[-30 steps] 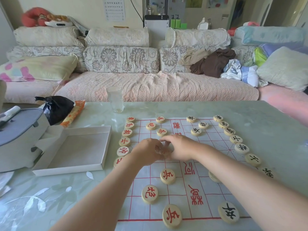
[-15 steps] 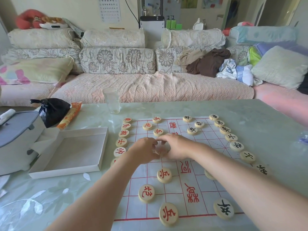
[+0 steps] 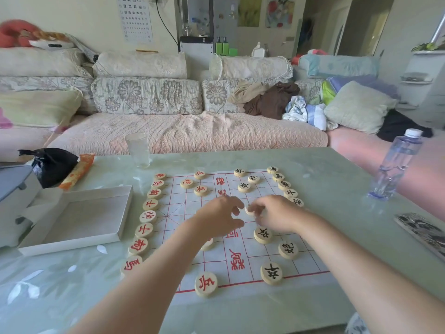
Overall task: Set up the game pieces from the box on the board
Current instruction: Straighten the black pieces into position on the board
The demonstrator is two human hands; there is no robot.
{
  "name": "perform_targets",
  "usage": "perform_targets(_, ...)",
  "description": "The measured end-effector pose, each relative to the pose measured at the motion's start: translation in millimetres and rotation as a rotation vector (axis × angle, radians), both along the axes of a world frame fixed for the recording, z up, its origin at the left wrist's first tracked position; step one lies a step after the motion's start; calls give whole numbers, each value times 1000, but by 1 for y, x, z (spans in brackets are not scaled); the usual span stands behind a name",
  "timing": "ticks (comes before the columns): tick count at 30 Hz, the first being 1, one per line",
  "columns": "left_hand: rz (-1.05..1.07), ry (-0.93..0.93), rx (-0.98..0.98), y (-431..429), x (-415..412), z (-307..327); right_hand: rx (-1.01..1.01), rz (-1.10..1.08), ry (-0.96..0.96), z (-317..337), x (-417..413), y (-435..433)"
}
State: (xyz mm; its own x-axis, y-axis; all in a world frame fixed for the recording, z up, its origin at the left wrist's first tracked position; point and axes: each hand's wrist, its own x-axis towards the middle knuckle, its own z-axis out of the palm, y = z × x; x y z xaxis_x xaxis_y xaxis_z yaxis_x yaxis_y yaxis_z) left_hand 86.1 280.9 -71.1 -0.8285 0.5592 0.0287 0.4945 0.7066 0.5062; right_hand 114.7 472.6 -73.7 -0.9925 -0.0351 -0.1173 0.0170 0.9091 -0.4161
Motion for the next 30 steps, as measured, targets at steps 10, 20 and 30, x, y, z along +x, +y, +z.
perform_targets(10,10,13,-58,34,33,-23,42,59,-62,-16,32,23)
perform_targets(20,38,-8,-119,25,29,-43,83,31,-37,-21,31,13)
perform_targets(30,-21,31,-39,43,14,-53,75,23,1,-26,26,11)
